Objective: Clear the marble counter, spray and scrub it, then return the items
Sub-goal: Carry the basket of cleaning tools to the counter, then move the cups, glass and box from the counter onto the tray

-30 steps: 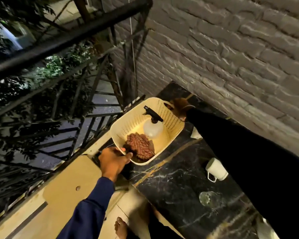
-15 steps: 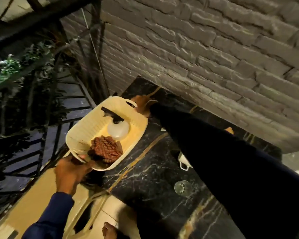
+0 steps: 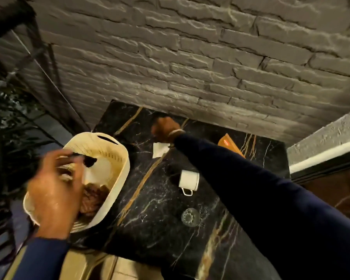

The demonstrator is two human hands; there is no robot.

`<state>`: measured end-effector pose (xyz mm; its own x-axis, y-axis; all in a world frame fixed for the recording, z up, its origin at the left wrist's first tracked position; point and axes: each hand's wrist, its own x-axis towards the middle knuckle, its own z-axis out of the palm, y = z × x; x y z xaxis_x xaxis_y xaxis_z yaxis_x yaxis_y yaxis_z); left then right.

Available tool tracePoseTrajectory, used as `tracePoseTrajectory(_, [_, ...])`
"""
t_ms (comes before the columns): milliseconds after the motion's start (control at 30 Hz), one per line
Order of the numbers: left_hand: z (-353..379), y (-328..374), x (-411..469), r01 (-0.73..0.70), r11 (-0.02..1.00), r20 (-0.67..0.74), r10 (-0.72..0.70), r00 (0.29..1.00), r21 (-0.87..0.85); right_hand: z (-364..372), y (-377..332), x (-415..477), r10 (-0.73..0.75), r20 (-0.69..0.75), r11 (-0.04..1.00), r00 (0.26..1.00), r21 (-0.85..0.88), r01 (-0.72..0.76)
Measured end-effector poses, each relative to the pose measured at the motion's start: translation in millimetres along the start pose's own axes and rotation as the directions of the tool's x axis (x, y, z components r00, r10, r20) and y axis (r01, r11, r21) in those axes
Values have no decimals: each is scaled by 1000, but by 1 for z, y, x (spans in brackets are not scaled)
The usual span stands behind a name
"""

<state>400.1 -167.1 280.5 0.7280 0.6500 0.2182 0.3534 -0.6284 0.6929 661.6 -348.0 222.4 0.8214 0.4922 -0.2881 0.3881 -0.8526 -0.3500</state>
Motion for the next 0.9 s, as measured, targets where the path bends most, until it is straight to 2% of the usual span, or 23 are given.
tracePoseTrajectory(67, [48, 48, 15, -181, 983, 131, 185, 974, -39, -16, 54, -16, 117, -57, 993, 992, -21, -118])
tracePoseTrajectory(133, [107, 70, 26, -276, 957, 336, 289, 896, -87, -24, 108, -36, 226, -117, 973, 967, -20, -230])
tracePoseTrajectory(233, [199, 61, 44, -350, 936, 601, 260, 756, 35, -23, 174, -67, 348, -177, 935, 921, -13, -355])
tracePoseTrajectory(333, [268, 54, 56, -493, 855, 704, 250, 665, 161, -11, 228, -85, 417, -171, 896, 893, -89, -435])
tracePoseTrajectory(467, [323, 38, 71, -471, 835, 735, 126, 666, 284, 9, 275, -93, 439, -54, 889, 897, -114, -443])
tracePoseTrajectory(600, [344, 28, 72, -425, 840, 710, 69, 701, 338, 17, 281, -101, 464, 43, 883, 885, -101, -458])
tracePoseTrajectory(667, [348, 28, 72, -354, 875, 677, 43, 735, 329, 21, 281, -104, 447, 5, 888, 895, -124, -443])
tracePoseTrajectory(767, [349, 30, 74, -317, 895, 662, 33, 749, 314, 23, 279, -106, 430, -18, 896, 903, -118, -428])
tracePoseTrajectory(900, [346, 45, 77, -162, 964, 626, -7, 780, 213, 25, 275, -100, 503, -82, 864, 860, 51, -501])
